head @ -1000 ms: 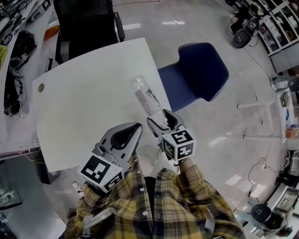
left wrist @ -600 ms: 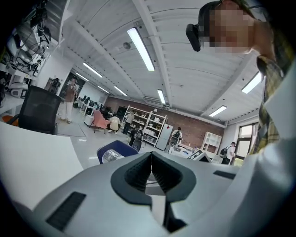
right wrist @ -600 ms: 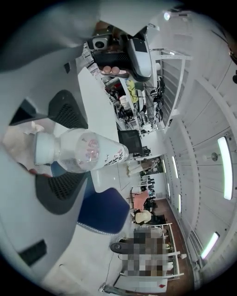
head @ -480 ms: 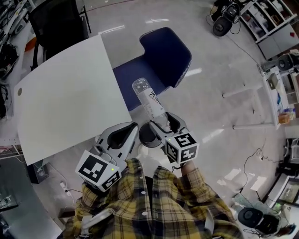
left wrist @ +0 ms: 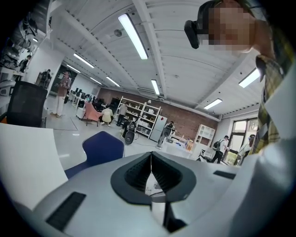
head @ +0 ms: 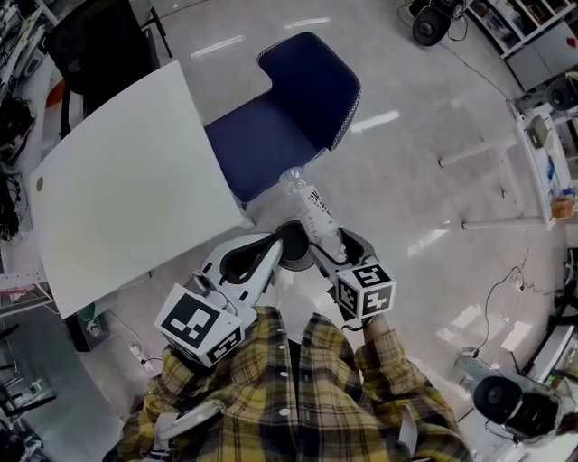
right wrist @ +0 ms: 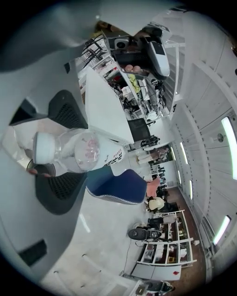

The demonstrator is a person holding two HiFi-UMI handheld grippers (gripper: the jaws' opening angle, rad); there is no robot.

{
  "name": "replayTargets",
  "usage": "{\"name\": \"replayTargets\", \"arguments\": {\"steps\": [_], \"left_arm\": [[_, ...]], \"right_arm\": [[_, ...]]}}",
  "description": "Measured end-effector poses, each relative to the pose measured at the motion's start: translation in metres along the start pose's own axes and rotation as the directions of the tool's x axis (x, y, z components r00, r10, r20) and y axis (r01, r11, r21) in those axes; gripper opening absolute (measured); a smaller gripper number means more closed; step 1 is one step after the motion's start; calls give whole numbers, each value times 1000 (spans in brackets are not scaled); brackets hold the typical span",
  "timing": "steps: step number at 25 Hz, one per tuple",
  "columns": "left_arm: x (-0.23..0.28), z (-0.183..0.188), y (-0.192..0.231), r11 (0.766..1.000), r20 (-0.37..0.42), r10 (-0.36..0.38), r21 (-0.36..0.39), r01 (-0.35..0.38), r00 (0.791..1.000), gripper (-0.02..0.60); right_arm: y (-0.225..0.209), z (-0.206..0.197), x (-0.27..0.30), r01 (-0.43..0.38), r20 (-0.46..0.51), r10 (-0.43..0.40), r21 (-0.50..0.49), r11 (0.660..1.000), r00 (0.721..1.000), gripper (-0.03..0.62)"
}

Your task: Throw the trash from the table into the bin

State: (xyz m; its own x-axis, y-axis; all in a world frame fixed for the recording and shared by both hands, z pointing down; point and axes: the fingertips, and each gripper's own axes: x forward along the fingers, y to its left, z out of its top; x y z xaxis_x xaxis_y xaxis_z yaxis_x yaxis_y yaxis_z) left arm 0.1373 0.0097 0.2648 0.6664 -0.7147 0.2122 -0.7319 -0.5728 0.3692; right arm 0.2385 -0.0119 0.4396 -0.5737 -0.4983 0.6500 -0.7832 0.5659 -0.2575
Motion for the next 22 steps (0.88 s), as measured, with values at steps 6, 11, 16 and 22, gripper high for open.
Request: {"name": "replayTargets", "arguments": {"steps": [6,11,16,22], "left_arm": [[19,-25,17,998,-70,-58,-38,55,996,11],[39,-59,24,992,-139,-112,-71,103,984,11],[44,-105,29,985,-187,-143,-124,121,972,11],[65,-171,30,981,-254,-169,-141,136,952,11]], "right_arm": [[-17,-50,11,71,-106,-60,106,992,993,293],[-30,-94,27,107,-192,-76,160,981,979,293],[-36,-149,54,138,-264,-83,198,970,961,293],[-64,-209,104,143,-329,-70,203,969,942,293]]}}
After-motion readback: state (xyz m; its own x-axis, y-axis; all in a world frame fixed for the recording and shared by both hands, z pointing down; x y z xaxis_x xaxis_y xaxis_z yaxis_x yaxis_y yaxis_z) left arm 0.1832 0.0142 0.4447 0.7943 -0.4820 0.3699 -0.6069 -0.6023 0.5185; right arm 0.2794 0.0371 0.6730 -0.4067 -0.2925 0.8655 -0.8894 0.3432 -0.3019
